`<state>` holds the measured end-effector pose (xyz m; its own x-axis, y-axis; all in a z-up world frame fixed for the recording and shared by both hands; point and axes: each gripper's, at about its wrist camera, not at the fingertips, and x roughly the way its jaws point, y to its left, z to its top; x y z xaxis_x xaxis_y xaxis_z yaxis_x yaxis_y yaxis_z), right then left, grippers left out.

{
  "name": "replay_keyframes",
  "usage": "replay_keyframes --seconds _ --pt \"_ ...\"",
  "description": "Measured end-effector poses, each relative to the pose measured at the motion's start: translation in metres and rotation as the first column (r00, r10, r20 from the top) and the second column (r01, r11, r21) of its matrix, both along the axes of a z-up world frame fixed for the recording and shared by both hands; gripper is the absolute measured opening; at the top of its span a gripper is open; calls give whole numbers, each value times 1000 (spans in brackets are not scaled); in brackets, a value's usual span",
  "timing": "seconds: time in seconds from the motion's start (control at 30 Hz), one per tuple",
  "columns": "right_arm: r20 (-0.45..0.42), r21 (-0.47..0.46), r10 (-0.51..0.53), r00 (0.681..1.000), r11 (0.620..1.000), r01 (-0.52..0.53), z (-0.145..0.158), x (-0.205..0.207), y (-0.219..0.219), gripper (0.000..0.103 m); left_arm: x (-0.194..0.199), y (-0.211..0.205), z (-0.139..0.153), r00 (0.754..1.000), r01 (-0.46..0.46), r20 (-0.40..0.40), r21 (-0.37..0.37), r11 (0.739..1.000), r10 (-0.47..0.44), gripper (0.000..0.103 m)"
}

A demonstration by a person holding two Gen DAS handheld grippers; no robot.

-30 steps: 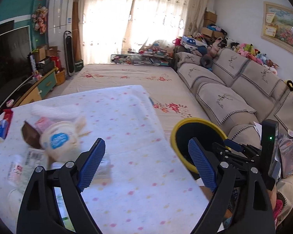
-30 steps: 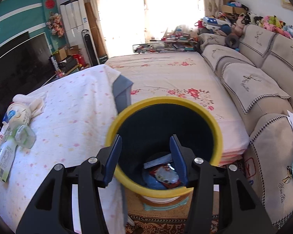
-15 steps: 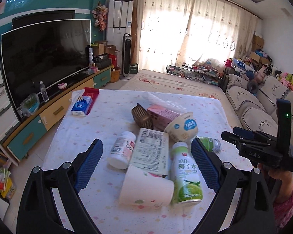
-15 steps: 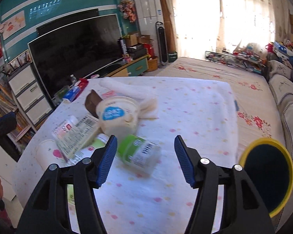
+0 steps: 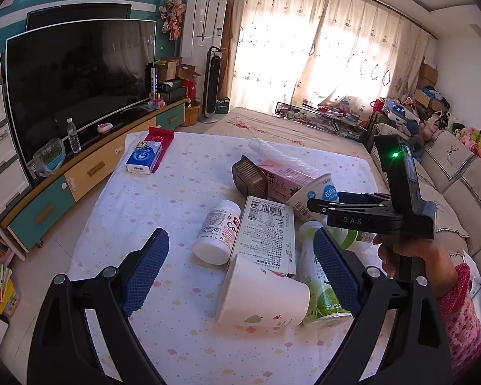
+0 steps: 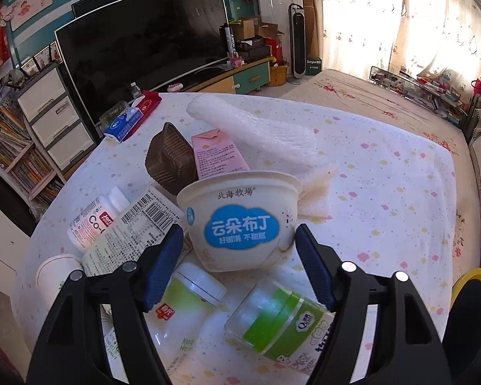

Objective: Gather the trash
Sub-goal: 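Grasp the white pudding cup with the right gripper and lift it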

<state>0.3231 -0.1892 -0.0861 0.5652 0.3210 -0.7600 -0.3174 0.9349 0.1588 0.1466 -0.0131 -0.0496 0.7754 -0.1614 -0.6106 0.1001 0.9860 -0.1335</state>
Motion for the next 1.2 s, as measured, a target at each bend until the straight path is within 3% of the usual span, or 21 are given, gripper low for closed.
replay_keyframes --seconds 0.27,0.4,0.8,1.0,1.2 --pt "-39 7 15 999 1000 -15 -12 17 3 76 4 -11 -7 1000 23 -17 -1 1000 -23 90" --pt "-8 54 -6 1000 999 6 -7 13 -4 75 3 -11 -6 1000 19 -13 2 1000 -19 90" --pt "63 120 0 998 993 -7 31 -36 -26 75 3 -19 -11 999 39 -15 8 999 -39 90" --pt "51 126 -34 998 992 27 34 -59 -49 75 3 -22 -13 999 47 -20 9 999 -47 90" --pt "94 151 -121 988 983 106 42 -85 -91 75 3 -30 -16 998 59 -28 15 998 -58 90"
